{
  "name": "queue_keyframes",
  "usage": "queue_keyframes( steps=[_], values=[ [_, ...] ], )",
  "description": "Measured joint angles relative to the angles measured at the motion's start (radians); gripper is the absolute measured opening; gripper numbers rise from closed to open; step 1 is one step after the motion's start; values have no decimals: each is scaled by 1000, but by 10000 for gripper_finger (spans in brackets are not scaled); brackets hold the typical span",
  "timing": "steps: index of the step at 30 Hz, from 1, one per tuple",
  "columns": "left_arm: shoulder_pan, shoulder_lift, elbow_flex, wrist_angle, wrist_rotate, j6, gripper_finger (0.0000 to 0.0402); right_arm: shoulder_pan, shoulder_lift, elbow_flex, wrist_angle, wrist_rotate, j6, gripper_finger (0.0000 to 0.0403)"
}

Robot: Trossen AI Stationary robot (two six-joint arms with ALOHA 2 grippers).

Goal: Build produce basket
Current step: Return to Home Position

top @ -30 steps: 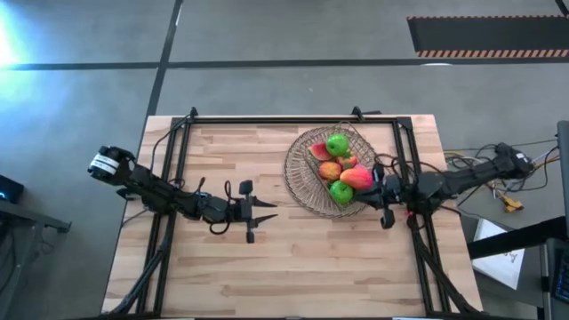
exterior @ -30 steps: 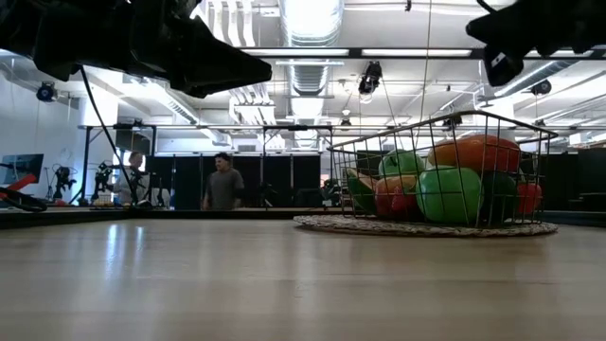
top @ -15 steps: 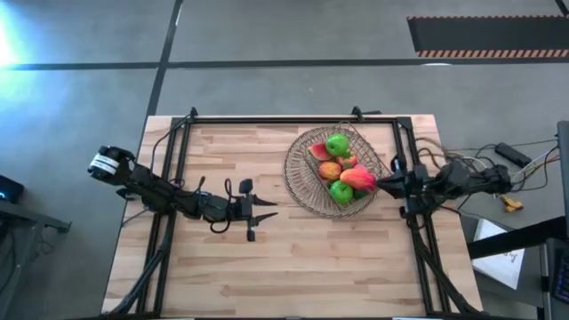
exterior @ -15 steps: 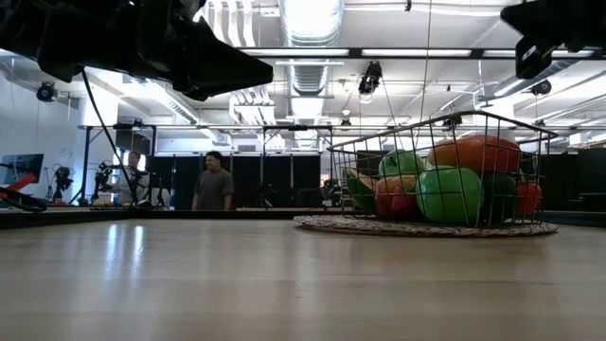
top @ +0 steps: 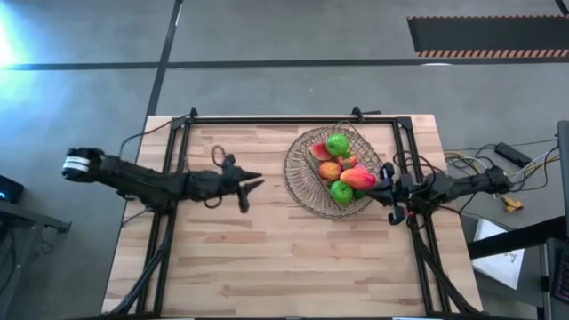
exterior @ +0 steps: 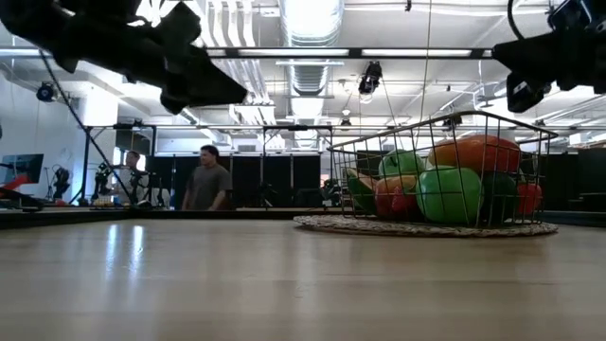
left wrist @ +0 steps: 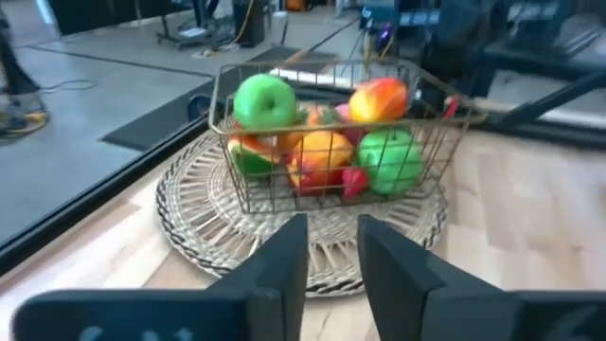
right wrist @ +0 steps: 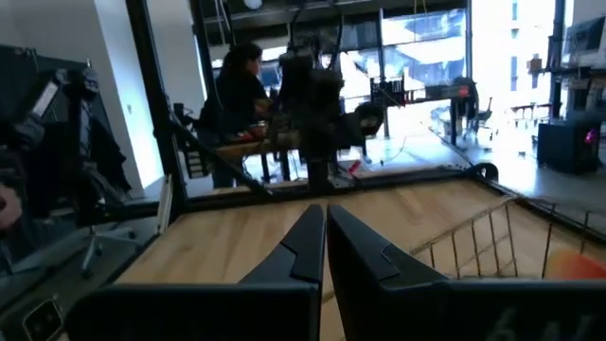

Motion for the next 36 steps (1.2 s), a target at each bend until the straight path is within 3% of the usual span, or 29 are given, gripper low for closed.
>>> queue_keyframes(
  steps=[6,13,25,31,36],
  values=[
    [89,-256,-154,-4,140,-1,36,0,5,-3,10,-7,9,8],
    [137,-597,-350,-21,184,-6,3,0,9,-3,12,-7,20,8],
    [143,-1118,-419,-403,374,-31,3,0,15,-4,0,-7,53,8],
    [141,-1068,-436,-395,422,3,3,0,13,-4,-23,0,57,8],
    [135,-1103,-436,-394,433,121,3,0,15,-5,-35,0,72,8]
  ],
)
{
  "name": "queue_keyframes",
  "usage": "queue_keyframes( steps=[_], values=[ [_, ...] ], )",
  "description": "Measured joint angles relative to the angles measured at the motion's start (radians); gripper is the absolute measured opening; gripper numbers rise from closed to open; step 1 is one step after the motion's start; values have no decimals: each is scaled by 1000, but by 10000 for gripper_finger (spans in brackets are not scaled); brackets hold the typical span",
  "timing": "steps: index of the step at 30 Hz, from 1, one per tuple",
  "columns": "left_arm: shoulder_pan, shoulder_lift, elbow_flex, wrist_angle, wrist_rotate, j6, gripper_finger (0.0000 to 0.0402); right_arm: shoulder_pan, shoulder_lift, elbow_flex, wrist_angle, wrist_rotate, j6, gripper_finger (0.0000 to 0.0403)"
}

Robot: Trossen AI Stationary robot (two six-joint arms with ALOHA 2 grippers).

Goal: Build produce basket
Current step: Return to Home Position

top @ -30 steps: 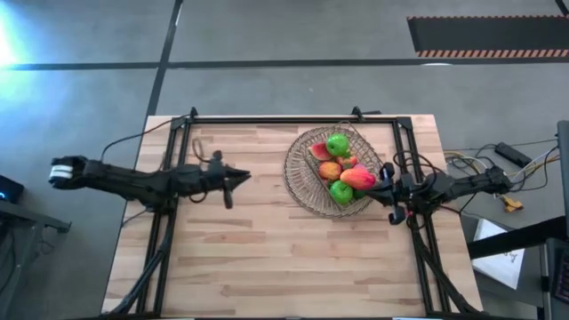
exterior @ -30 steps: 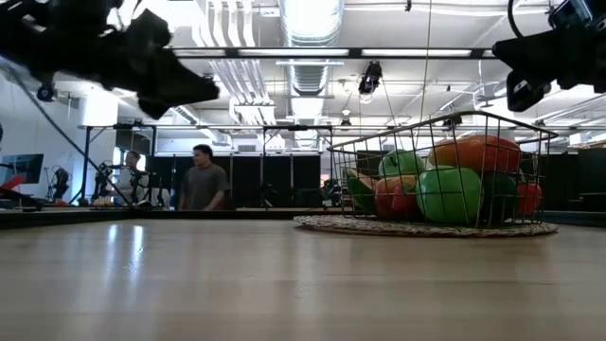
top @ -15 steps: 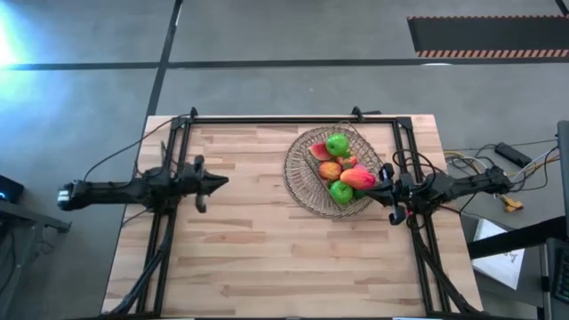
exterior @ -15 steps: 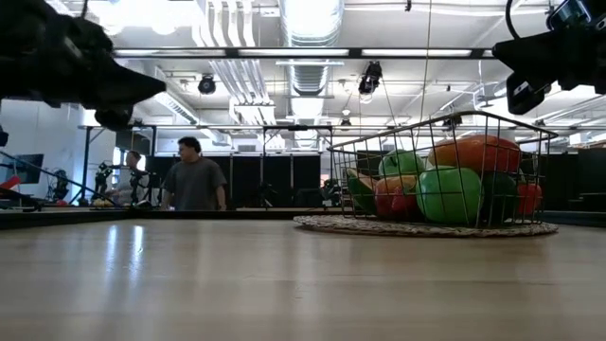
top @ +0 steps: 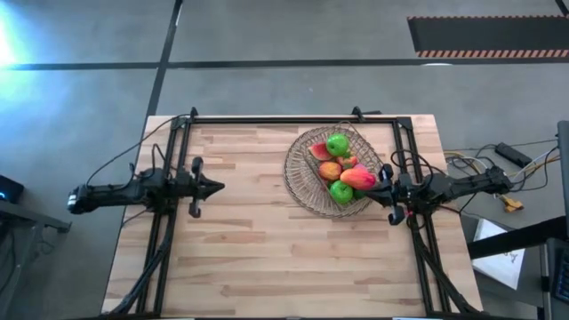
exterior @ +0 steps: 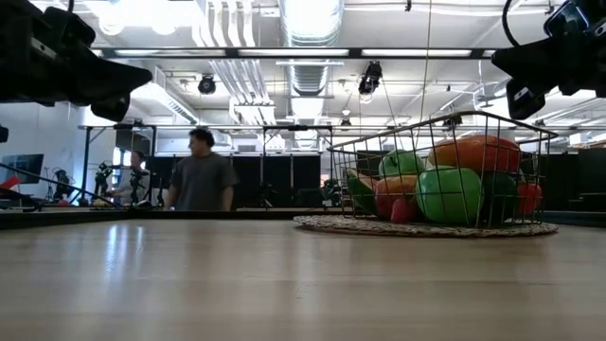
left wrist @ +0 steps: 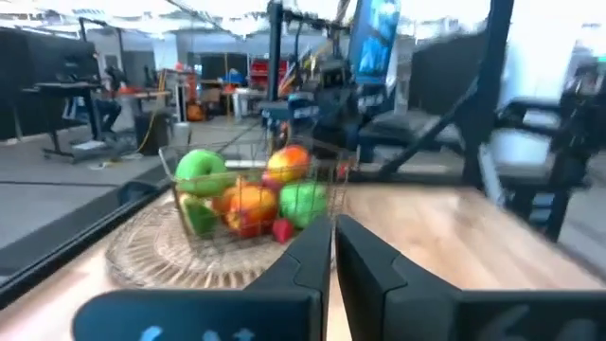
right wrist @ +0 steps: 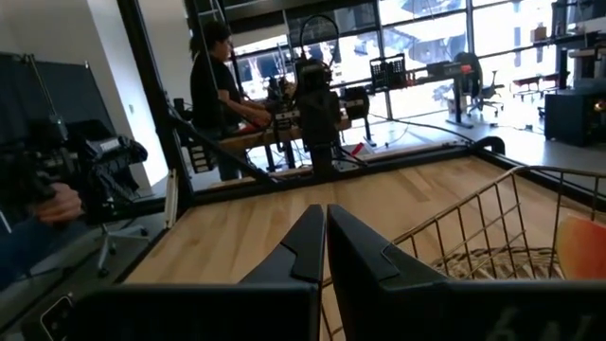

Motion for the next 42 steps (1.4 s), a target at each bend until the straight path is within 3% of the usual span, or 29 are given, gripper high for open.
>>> queue_keyframes(
  steps=[8,31,34,42],
  values=[
    [0,59,-1,-27,-96,34,3,0,-1,0,-19,1,-37,8],
    [0,198,0,-27,-97,32,3,0,0,0,-16,1,-56,9],
    [0,209,0,-27,-98,32,3,0,-9,0,-11,7,17,9],
    [0,223,-1,-27,-98,32,3,-155,-15,-1,-12,13,-92,9]
  ],
)
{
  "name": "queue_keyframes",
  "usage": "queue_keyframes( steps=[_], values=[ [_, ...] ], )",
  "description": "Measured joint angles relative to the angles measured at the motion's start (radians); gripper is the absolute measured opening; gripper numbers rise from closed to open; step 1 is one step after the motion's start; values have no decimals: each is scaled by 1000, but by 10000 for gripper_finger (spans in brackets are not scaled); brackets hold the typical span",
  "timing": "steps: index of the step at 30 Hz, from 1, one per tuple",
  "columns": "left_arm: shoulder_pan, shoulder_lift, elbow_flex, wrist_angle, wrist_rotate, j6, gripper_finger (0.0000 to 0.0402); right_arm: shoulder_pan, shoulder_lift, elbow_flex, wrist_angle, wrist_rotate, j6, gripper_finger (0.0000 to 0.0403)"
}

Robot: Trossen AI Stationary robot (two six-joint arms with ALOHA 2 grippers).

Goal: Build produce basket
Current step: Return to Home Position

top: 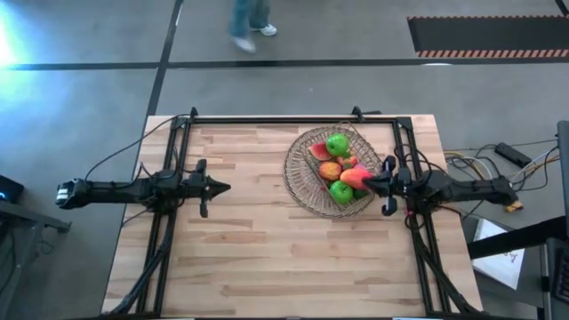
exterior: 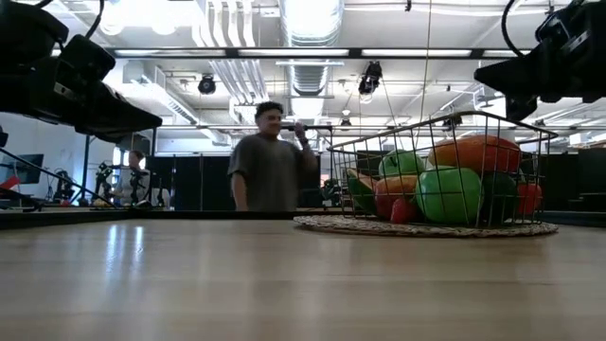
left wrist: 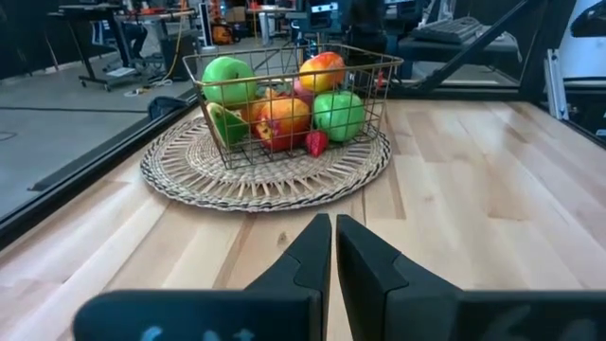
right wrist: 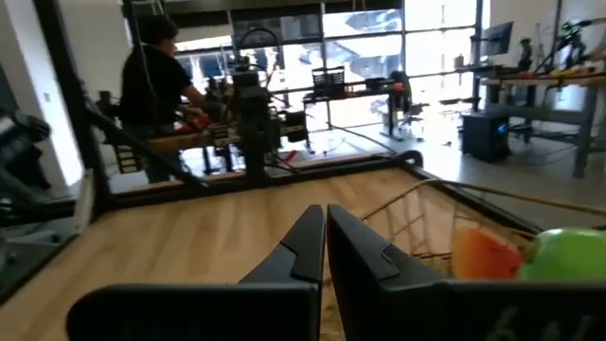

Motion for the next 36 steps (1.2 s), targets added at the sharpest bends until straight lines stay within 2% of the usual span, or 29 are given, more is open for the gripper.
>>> queue_keyframes(
  steps=[2,7,9,15,36],
  values=[
    [0,-1,0,0,0,0,3,-48,0,0,0,-45,-10,9],
    [0,0,0,0,0,0,3,-155,0,0,-1,-289,-12,9],
    [0,-1,0,0,0,0,3,-171,0,0,-1,-332,-27,9],
    [0,-1,0,0,0,0,3,-170,0,0,-14,-255,-30,9],
    [0,-1,0,0,0,0,3,-170,33,7,-75,-246,-21,9]
  ],
)
